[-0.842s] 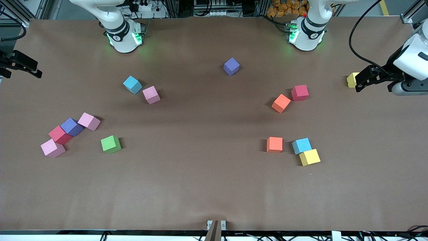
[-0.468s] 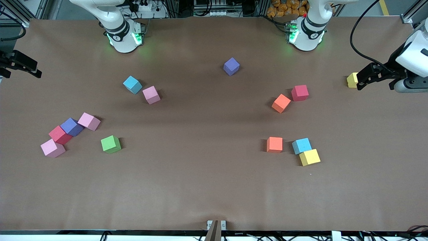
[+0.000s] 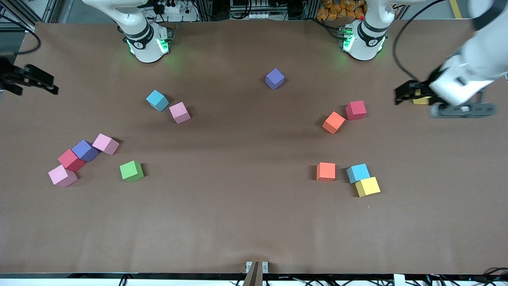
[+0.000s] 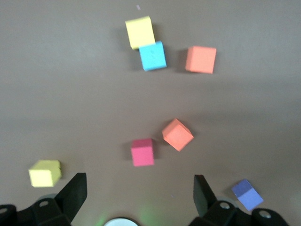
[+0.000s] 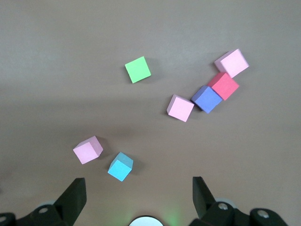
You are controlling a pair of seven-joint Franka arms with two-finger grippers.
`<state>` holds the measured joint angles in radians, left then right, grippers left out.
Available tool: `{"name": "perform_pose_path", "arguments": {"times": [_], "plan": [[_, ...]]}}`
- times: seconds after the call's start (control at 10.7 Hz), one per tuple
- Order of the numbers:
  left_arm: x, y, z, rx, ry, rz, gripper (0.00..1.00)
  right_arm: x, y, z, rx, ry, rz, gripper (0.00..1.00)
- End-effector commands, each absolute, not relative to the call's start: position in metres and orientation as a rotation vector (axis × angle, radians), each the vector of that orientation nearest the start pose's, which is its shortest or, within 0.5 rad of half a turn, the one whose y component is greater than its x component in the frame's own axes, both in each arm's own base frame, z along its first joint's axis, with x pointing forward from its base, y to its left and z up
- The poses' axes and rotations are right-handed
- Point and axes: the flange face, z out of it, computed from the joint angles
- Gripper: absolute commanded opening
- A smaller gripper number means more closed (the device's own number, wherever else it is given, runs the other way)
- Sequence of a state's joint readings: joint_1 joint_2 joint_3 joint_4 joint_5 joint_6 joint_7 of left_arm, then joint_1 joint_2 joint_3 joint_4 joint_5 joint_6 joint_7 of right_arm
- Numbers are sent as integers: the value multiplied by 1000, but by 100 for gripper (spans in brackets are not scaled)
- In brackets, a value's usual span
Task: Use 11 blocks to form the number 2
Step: 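Reach the right gripper to the green cube while the left gripper reaches the purple cube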
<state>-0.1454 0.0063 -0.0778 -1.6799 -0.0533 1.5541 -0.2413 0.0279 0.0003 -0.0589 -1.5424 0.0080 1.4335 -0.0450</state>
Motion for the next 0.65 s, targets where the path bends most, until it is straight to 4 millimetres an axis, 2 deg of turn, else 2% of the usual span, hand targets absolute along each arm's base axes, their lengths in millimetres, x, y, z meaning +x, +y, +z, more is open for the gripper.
{"name": "perform_pose_path", "arguments": {"times": [0.0,0.09,0.28,0.56], "plan": [[496,-191,533,-3121,-159,265,100,569,0,578,-3122,-31,204,100],[481,-221,509,-3099,-200,269,100,579,1,560,-3120,-39,182,100],[454,-263,466,-3092,-368,276,100,598,-4,516,-3116,-56,171,100],[386,-333,401,-3040,-458,246,100,616,-1,454,-3047,-22,176,100]]}}
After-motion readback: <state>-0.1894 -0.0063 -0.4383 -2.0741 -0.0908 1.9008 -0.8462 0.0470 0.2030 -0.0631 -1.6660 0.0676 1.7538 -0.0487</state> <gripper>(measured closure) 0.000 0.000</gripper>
